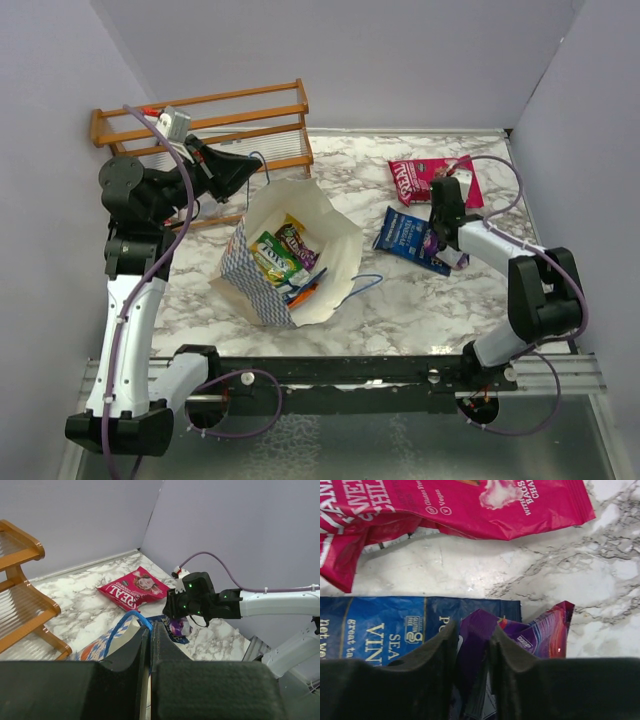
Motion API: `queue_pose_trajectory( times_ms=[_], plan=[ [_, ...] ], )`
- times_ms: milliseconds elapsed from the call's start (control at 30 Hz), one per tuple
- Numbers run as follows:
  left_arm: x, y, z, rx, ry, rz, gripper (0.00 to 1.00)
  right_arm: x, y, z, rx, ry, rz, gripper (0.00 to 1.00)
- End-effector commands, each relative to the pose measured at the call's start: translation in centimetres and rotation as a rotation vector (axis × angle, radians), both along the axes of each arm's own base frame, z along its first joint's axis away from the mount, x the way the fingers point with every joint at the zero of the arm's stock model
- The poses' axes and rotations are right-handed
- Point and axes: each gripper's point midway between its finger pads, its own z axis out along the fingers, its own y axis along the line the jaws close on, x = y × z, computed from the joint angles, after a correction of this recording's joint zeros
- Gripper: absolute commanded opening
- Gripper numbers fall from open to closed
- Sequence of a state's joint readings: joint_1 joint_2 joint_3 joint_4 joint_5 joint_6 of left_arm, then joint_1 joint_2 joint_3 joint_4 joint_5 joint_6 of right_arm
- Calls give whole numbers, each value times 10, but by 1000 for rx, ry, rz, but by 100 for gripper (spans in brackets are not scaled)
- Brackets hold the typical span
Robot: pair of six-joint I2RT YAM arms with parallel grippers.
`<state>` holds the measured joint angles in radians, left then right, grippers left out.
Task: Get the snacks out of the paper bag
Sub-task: Place the snack at the center of the board, then adjust the paper bag at the center of the board.
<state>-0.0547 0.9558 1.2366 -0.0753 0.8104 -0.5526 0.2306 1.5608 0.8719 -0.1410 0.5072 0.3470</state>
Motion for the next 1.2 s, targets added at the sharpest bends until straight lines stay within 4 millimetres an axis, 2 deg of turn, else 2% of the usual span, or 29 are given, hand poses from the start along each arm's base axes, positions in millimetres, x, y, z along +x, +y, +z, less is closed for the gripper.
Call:
queue_pose_trajectory(
  times_ms=[0, 200, 233, 267, 467, 600, 667, 833, 933, 1033, 1167],
  plan=[
    [-12, -4, 35, -20, -111, -23, 0, 17, 13, 18, 62, -58, 49, 38],
    [-11, -2, 39, 32, -138, -11, 0, 16, 23, 49, 104, -86, 103, 58],
    [-13, -1, 48, 38, -163, -1, 0, 16, 27, 55, 120, -96, 120, 62],
    [-10, 0, 52, 38, -174, 11, 0, 13, 44, 76, 179, -122, 212, 64],
    [-9, -5, 54, 50, -212, -29, 0, -12, 103, 142, 323, -243, 576, 64],
    [-11, -10, 51, 81, -280, -89, 0, -41, 137, 194, 354, -348, 801, 66],
    [-10, -14, 44, 84, -293, -122, 0, -59, 156, 217, 396, -388, 945, 67],
    [-16, -23, 37, 34, -283, -221, 0, -127, 214, 260, 495, -453, 1339, 67],
    [-16, -27, 33, 5, -271, -253, 0, -165, 243, 263, 591, -451, 1495, 67],
    [-11, -30, 29, -9, -236, -277, 0, -192, 269, 249, 649, -395, 1578, 66],
    [-8, -31, 28, -34, -201, -276, 0, -218, 295, 228, 668, -312, 1654, 65]
  ],
)
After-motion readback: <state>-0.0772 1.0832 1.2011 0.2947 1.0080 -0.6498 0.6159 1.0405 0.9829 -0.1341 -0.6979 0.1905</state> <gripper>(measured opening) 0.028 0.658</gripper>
